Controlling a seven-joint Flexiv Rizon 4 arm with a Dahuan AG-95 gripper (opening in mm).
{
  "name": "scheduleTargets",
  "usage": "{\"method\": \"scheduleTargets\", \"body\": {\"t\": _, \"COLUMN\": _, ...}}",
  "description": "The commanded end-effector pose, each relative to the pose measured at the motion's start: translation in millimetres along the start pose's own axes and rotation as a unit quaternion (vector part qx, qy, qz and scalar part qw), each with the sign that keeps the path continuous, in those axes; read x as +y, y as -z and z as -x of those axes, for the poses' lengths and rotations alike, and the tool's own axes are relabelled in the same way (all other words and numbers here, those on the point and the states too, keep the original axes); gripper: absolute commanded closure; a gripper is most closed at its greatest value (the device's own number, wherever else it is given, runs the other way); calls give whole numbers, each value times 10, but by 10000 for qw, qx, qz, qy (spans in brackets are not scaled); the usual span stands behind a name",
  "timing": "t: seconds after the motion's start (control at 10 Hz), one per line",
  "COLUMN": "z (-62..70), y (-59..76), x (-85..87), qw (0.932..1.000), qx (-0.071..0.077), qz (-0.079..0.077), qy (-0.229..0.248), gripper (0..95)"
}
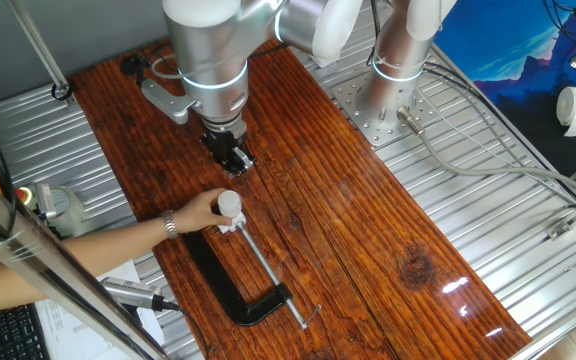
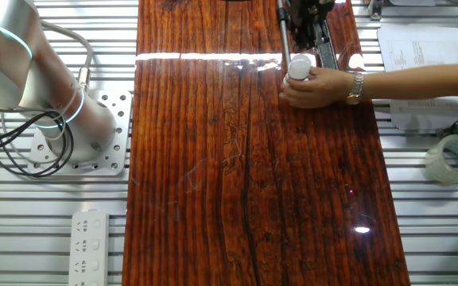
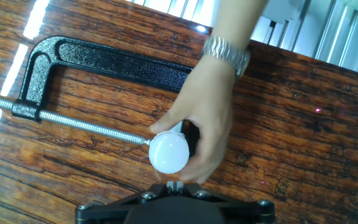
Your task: Install the light bulb by rotating it
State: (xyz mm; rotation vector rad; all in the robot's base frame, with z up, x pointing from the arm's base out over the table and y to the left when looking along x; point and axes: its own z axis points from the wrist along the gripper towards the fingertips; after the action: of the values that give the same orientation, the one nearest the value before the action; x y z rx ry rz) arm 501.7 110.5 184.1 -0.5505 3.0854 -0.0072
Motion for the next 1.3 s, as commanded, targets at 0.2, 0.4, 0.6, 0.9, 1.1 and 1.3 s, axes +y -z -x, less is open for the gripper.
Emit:
{"method": "scheduleTargets", "body": {"t": 0.2, "z": -7, "y": 3, "x": 4, "qw": 10000, "qx": 5, "qz": 4, "qy": 5, "gripper": 950}}
{"method": "scheduleTargets", "body": {"t": 0.4, "z": -7, "y": 3, "x": 4, "qw": 10000, "qx": 5, "qz": 4, "qy": 5, "gripper": 950}}
{"method": "scheduleTargets", "body": {"t": 0.6, "z": -7, "y": 3, "x": 4, "qw": 10000, "qx": 5, "qz": 4, "qy": 5, "gripper": 950}}
{"method": "scheduleTargets", "body": {"t": 0.9, "z": -7, "y": 3, "x": 4, "qw": 10000, "qx": 5, "qz": 4, "qy": 5, "gripper": 950}}
{"method": "scheduleTargets", "body": {"t": 1.1, "z": -182, "y": 70, "x": -55, "qw": 9996, "qx": -260, "qz": 65, "qy": -44, "gripper": 950}}
{"method": "scheduleTargets", "body": {"t": 1.3, "z": -178, "y": 63, "x": -62, "qw": 9990, "qx": -262, "qz": 91, "qy": -341, "gripper": 950}}
